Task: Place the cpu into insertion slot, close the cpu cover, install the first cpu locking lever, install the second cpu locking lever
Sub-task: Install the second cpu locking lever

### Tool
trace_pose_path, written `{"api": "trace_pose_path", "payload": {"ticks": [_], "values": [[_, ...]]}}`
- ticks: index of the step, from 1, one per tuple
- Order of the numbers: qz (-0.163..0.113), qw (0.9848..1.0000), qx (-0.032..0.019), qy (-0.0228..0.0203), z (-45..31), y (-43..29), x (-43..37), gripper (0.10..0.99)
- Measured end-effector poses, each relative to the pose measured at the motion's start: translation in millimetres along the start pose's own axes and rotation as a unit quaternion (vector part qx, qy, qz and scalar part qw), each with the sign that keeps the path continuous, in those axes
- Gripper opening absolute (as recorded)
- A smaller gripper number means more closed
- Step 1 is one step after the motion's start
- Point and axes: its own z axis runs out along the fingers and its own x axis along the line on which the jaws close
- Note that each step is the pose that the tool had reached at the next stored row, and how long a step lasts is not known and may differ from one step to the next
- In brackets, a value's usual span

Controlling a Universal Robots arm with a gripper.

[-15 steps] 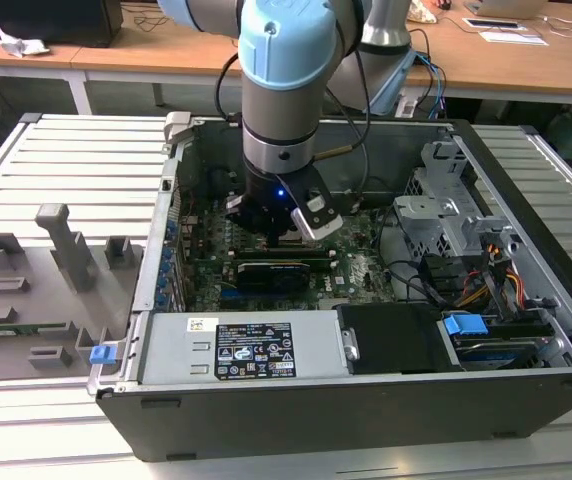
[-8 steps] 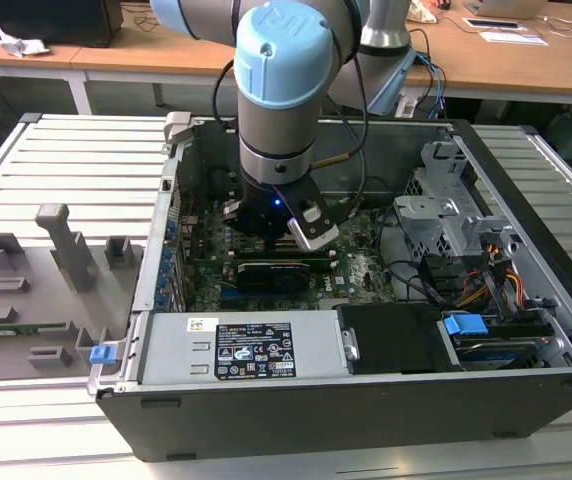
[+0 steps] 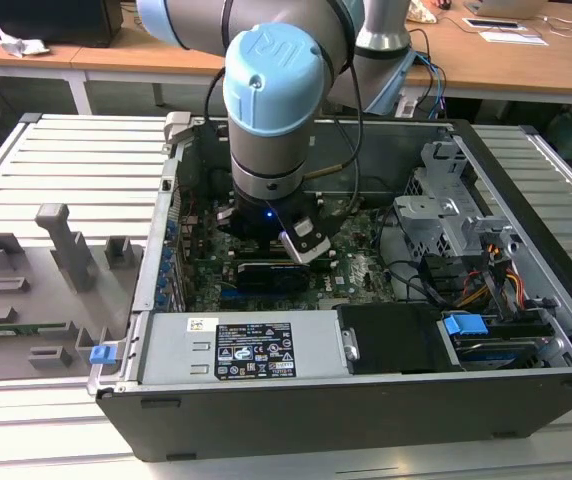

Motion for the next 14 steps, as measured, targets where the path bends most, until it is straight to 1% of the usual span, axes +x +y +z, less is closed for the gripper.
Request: {"api": "trace_pose_path", "payload": {"ticks": [1, 2, 3, 4, 5, 6, 7, 8, 10, 14], "values": [[0.000, 1.0000, -0.0031, -0.0002, 1.1, -0.3, 2.1, 0.106], [0.000, 1.0000, -0.0051, -0.0003, 1.7, -0.3, 4.1, 0.106], [0.000, 1.0000, -0.0074, -0.0004, 3.4, -0.9, 4.4, 0.106], [0.000, 0.9999, -0.0108, -0.0005, 4.6, -1.3, 4.6, 0.106], [0.000, 0.9999, -0.0129, -0.0007, 5.2, -1.4, 4.6, 0.106], [0.000, 0.9998, -0.0180, -0.0009, 6.1, -1.5, 4.6, 0.106], [0.001, 0.9997, -0.0260, -0.0014, 7.9, -1.9, 4.7, 0.106], [0.000, 0.9996, -0.0284, -0.0015, 8.9, -2.2, 4.9, 0.106], [0.001, 0.9996, -0.0298, -0.0016, 9.9, -2.5, 5.5, 0.106], [0.001, 0.9996, -0.0299, -0.0015, 10.3, -2.8, 6.4, 0.106]]}}
